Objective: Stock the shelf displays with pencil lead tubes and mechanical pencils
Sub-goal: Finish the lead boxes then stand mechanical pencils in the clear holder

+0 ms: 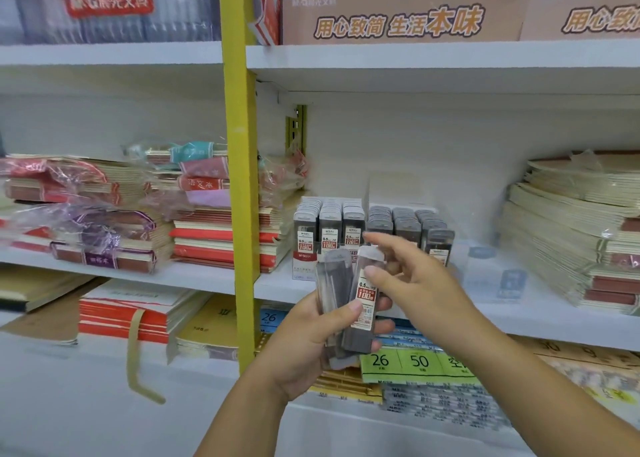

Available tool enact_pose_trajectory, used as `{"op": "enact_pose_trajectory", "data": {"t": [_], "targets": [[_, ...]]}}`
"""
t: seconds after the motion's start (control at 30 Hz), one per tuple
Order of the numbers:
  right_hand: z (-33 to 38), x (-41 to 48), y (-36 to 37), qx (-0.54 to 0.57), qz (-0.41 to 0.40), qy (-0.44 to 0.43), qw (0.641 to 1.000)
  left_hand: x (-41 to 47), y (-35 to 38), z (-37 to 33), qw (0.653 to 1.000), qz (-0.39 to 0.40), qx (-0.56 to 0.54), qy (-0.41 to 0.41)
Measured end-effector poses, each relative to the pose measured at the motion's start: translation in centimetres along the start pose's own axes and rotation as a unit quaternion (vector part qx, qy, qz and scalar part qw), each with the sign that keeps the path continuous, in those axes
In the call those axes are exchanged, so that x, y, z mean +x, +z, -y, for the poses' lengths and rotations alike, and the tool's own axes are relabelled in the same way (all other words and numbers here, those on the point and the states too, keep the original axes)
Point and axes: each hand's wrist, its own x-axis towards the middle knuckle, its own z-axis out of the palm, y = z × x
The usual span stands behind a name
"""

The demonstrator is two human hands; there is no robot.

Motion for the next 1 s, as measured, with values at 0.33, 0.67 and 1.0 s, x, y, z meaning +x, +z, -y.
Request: {"op": "enact_pose_trajectory", "data": {"t": [0.33,0.67,1.0], "targets": [[3.1,7.2,-2.7,-0.072,-0.152,-0.134,0.977,0.0,-5.8,-0.3,0.986,-0.159,0.034,0.046],[1.7,11.1,-0.9,-0.3,-0.033,-0.118,0.946,0.9,-7.5,-0.3,0.988,-0.149,0.023,0.019],[1.0,12.6,-0.3,-0.505,-0.035,-0.077,0.859,0.8,-7.2,-0.3,0.991,-0.119,-0.019,0.064]]}}
